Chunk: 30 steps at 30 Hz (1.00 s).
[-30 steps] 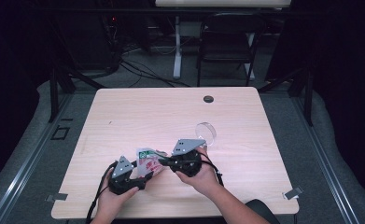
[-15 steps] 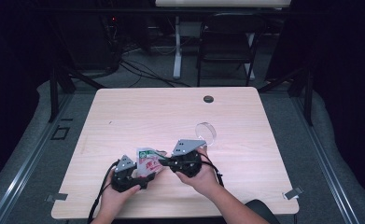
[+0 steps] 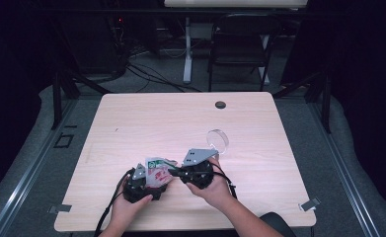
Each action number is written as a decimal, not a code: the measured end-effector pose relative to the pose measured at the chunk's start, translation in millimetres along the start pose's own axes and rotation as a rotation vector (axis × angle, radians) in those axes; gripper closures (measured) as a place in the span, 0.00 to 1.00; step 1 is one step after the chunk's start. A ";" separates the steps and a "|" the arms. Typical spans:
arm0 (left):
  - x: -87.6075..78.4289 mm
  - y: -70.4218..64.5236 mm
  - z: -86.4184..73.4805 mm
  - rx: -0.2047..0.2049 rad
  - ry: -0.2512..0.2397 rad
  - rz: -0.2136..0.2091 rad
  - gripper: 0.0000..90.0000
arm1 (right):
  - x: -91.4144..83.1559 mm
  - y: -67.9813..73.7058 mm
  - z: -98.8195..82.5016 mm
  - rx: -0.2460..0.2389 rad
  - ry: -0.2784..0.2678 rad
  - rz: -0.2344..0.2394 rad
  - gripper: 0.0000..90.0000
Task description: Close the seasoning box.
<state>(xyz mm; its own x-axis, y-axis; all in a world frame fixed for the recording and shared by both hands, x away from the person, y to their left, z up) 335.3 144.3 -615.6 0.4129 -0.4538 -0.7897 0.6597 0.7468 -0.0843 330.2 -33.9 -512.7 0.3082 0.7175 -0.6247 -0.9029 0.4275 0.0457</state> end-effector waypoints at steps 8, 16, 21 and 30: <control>1.4 -2.8 0.5 0.018 0.013 0.029 0.23 | -0.2 0.0 -1.6 -0.002 0.010 -0.003 1.00; 2.3 -4.4 0.8 0.033 0.020 0.053 0.24 | 0.5 1.5 -2.8 0.005 0.006 -0.006 1.00; 1.6 -3.9 0.9 0.024 0.010 0.063 0.31 | 0.1 2.1 -2.9 0.003 0.003 -0.010 1.00; -0.9 -3.3 -0.4 0.027 -0.010 0.067 0.50 | -0.8 1.2 -3.5 0.008 -0.001 -0.009 1.00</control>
<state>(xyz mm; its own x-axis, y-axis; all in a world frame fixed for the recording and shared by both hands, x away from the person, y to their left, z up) 332.5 142.5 -614.8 0.4626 -0.4085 -0.7868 0.6472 0.7622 -0.0152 327.9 -35.9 -515.0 0.3169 0.7142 -0.6241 -0.8975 0.4386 0.0461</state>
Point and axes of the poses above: each handheld gripper's, and its own axes: x roughly forward along the jaws, z roughly out of its top, y roughly to its left, the point moved 4 cm from there along x, roughly forward along the jaws, and after that the axes turned 9 degrees about y, right-handed, at the moved point
